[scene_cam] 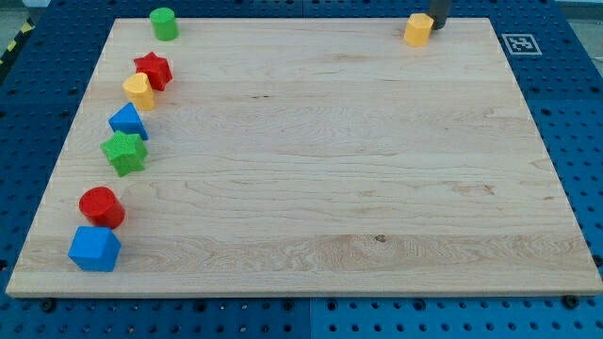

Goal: Push the hexagon horizontally left

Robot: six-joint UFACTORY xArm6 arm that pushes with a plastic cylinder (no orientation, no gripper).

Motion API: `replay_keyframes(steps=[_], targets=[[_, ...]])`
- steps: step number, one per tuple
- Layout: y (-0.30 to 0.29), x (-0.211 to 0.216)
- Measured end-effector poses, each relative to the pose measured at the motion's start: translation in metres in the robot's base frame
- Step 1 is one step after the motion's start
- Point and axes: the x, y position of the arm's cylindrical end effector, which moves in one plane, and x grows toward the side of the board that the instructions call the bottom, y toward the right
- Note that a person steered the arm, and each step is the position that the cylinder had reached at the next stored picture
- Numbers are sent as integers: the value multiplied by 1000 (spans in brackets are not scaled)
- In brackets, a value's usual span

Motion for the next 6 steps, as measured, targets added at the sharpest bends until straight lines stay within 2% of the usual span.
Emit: replay_keyframes(steps=[5, 6], targets=[[-85, 70], [-109, 71]])
